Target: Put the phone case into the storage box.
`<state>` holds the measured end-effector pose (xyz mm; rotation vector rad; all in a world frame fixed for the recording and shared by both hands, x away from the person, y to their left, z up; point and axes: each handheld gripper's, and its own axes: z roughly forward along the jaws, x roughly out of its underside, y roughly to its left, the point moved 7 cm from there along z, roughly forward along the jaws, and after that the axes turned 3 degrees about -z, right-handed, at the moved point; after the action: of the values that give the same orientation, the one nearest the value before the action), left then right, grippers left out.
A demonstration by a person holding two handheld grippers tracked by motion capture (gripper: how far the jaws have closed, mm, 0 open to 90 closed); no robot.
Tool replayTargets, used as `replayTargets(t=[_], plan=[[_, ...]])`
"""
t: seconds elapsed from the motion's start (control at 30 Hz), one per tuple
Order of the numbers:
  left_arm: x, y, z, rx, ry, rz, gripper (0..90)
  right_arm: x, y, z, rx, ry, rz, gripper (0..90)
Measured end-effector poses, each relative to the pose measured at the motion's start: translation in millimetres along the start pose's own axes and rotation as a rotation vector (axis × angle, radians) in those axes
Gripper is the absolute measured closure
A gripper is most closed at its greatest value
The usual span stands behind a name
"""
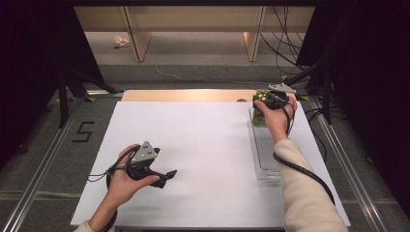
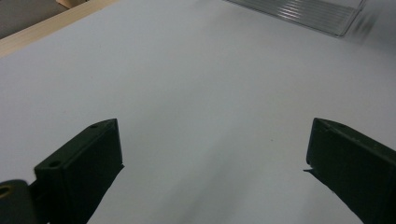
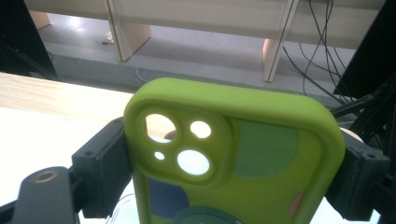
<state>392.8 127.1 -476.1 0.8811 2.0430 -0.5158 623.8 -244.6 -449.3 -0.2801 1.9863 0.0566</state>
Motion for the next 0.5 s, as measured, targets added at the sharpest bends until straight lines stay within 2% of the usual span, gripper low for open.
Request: replayTargets(t=[0.1,0.33,0.5], plan=[[-0.1,0.2,-0.4,0.000,0.000,-0.002,3.4,0.4,-0.6,1.1,-0.002,0.002,0.003,13.9],[0.3,-0.5,0.9,0.002,-0.001,-0.005,3.4,1.0,-1.7,1.6,-0.010,0.008,0.008,0.9],[0.3,-0.3,0.6,0.002,-0.001,-0.004,3.4,0.6,-1.9,-1.0,-0.014,0.010,0.025,0.3]])
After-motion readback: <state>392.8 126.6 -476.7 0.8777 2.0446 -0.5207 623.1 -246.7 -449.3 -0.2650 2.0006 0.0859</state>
